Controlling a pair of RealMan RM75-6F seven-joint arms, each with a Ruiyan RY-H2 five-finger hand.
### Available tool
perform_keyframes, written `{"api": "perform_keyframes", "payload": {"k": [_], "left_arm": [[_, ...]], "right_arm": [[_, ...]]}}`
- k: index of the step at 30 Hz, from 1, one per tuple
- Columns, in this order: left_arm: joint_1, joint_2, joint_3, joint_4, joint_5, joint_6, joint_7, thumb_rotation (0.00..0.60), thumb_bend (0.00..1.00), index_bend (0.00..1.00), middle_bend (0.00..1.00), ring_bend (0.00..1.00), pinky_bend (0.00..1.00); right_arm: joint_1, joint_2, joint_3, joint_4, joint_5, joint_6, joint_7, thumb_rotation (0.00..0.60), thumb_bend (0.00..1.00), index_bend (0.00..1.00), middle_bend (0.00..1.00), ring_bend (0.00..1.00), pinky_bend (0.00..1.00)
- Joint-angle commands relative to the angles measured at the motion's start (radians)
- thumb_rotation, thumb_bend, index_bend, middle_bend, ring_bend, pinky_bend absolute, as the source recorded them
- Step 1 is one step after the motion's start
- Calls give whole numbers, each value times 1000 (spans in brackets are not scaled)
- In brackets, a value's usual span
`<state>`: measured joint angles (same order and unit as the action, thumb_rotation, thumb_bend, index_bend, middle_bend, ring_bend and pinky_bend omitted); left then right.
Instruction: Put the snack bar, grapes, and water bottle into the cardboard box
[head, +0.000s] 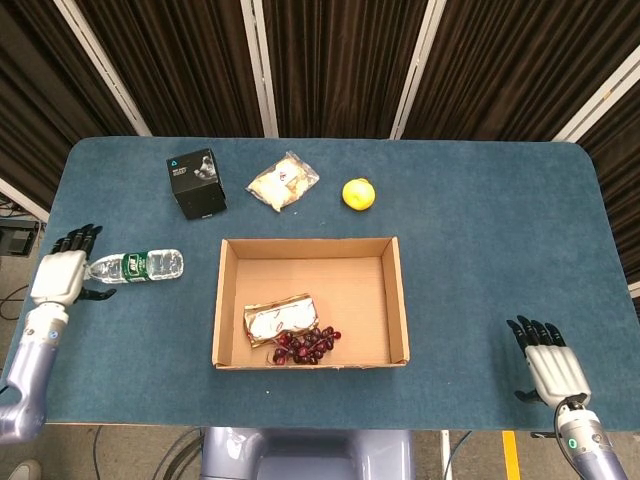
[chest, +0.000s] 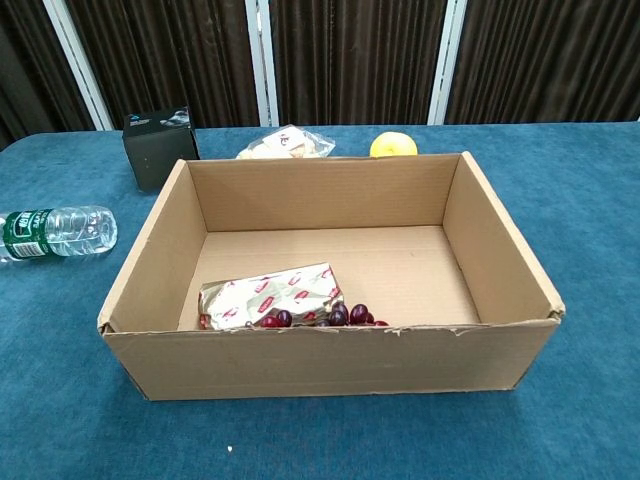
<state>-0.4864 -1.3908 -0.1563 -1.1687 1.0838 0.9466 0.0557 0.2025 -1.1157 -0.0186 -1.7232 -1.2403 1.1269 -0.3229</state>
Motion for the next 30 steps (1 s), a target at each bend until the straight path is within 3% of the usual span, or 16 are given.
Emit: {"api": "perform_keyframes", "payload": {"k": [1, 7, 12, 15, 18, 22, 25, 30], "left_arm": [[-39, -55, -6, 70, -28, -61, 15, 582, 14, 16, 0, 0, 104], [-76, -112, -5, 157, -50, -149, 21, 584, 7, 43, 0, 0, 108], [-96, -151, -4, 207, -45, -179, 18, 584, 30, 207, 26, 28, 149], [-108, -178, -5, 231, -35, -182, 21, 591, 146, 415, 193, 180, 303], [-106, -218, -19, 257, -27, -118, 27, 600, 334, 625, 377, 359, 460], [-105, -272, -28, 291, -9, -58, 29, 600, 578, 803, 573, 543, 573], [-103, -290, -34, 295, 15, -11, 13, 600, 677, 862, 645, 621, 636], [-72, -271, -52, 248, 82, 143, -60, 600, 710, 876, 669, 649, 662]], "right_arm": [[10, 1, 0, 2, 13, -23, 5, 600, 11, 0, 0, 0, 0], [21, -1, 5, 12, 40, -45, 4, 600, 12, 0, 0, 0, 0], [27, 0, 7, 12, 52, -54, 4, 600, 12, 0, 0, 0, 0], [30, 1, 3, 10, 51, -63, 7, 600, 11, 0, 0, 0, 0], [34, 3, -3, 9, 49, -74, 9, 600, 11, 0, 0, 0, 0], [37, 7, -7, 6, 45, -83, 17, 600, 11, 0, 0, 0, 0], [37, 9, -9, 5, 42, -84, 21, 600, 11, 0, 0, 0, 0], [36, 13, -11, 5, 38, -80, 29, 600, 12, 0, 0, 0, 0]]}}
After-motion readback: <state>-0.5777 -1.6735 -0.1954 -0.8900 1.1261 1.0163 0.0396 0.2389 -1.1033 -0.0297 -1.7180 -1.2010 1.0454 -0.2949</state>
